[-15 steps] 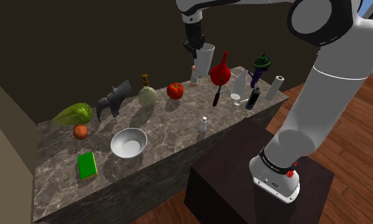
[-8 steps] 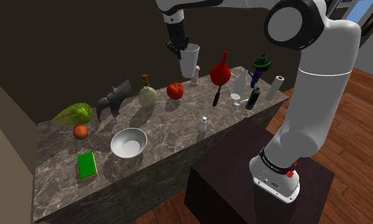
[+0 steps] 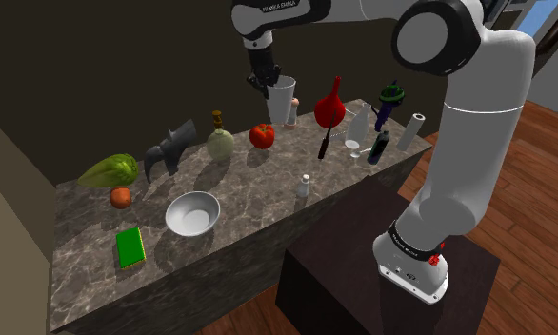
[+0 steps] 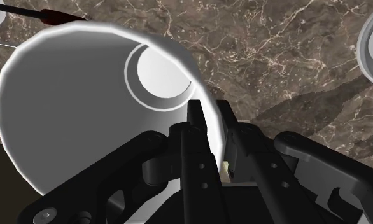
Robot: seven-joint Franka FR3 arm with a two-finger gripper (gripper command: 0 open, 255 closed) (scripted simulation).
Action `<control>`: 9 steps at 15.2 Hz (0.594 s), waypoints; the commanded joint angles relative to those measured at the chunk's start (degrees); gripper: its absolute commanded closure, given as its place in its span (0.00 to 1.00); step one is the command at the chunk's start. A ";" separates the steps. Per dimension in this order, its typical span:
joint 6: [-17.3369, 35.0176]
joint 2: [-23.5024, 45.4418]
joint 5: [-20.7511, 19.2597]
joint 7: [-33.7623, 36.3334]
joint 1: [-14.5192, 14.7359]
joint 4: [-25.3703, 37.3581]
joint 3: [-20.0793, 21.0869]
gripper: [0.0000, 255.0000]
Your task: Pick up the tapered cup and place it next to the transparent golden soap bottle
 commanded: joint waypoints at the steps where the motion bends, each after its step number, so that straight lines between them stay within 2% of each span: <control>1: 1.59 0.27 -0.04 0.11 -0.09 -1.26 -0.04 1.00; 9: 7.12 1.61 -0.22 0.82 -0.17 -5.50 -0.08 1.00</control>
